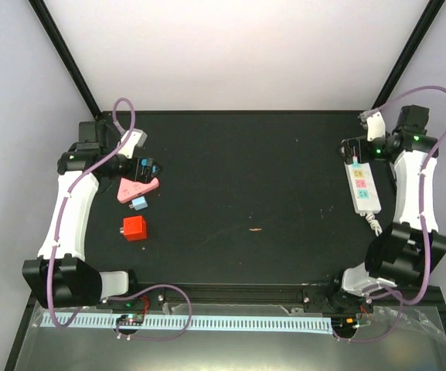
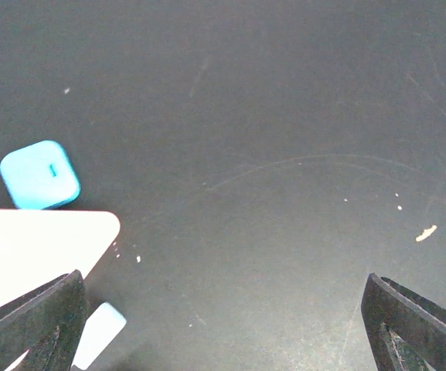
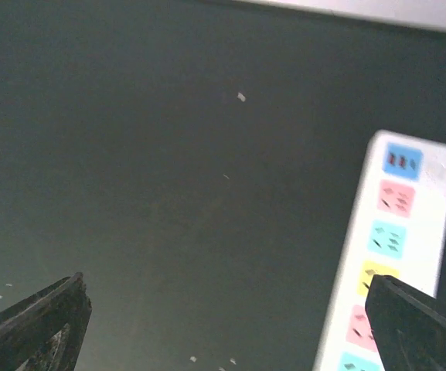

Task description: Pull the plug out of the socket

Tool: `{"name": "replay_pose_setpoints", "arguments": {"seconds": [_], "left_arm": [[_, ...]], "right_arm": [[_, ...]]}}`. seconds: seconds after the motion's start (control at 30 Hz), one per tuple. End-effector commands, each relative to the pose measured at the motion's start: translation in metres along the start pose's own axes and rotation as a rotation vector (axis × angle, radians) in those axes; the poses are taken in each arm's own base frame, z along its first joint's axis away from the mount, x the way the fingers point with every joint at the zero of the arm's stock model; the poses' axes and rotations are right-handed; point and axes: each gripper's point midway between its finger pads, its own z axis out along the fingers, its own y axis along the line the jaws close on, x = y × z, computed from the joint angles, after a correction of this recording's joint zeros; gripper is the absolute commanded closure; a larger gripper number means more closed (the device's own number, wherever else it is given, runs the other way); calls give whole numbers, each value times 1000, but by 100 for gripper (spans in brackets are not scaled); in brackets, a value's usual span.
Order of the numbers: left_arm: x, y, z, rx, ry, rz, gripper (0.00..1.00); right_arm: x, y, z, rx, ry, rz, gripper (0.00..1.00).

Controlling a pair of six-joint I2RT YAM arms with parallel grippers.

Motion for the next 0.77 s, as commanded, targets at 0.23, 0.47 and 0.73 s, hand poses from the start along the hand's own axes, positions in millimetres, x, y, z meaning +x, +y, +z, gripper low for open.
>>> {"name": "replay_pose_setpoints", "arguments": {"seconds": [0.23,0.47,0.73], "left_arm": [[24,51,-14,-182,-21,-144,1],[54,53,-10,-237,-18,-111,1],[59,54,-10,-256,-36,-136,1]], "right_arm": [[-2,107,-27,-169,-219,-96,0],[28,127,-23,-182,-297,-107,0],[41,127,-21,-163,-320,-99,0]]}}
